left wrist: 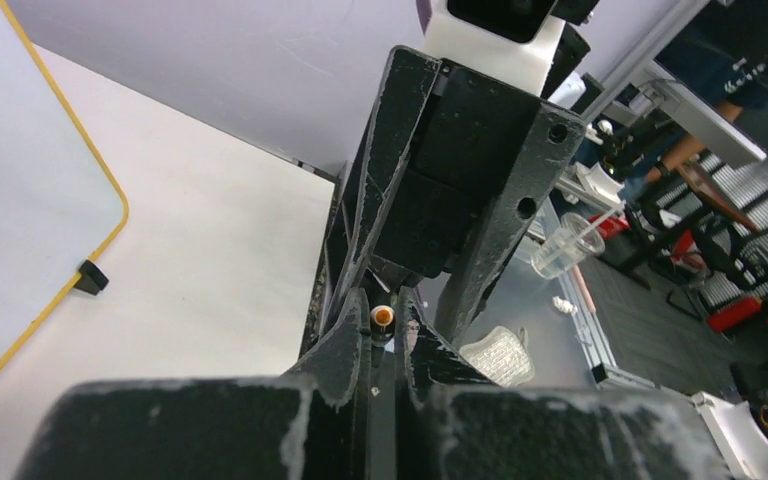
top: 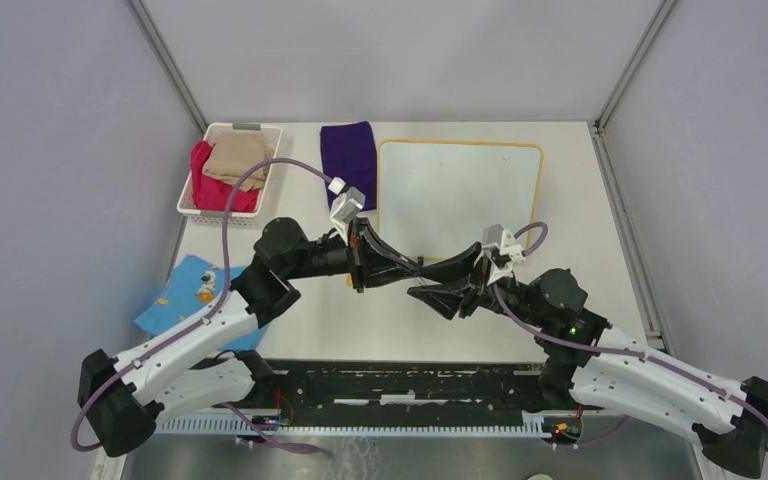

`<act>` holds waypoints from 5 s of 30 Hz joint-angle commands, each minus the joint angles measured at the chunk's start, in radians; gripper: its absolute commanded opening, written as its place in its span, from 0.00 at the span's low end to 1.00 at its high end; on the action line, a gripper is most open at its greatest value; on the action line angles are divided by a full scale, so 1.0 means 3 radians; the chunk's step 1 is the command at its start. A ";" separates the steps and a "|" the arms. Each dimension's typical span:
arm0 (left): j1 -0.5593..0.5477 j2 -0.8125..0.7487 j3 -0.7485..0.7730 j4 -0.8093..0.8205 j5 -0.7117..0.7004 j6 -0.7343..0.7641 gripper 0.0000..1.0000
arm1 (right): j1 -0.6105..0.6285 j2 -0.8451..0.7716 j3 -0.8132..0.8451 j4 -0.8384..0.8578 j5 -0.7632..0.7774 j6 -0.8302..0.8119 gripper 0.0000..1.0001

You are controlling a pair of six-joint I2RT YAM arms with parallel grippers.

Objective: Write a sentence on the whiteboard

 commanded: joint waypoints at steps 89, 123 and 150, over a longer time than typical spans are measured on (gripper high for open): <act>-0.0058 -0.0929 -0.0402 0.0933 -0.1862 -0.1179 0.10 | -0.0005 0.0864 0.0276 0.2200 0.0443 0.1186 0.00; -0.0059 -0.0890 -0.0305 0.0813 -0.1984 -0.1393 0.02 | -0.0040 0.0865 0.0543 0.1725 0.0357 0.1204 0.37; -0.0057 -0.0840 -0.0335 0.0837 -0.1995 -0.1430 0.02 | -0.0068 0.0987 0.0533 0.2021 0.0340 0.1341 0.28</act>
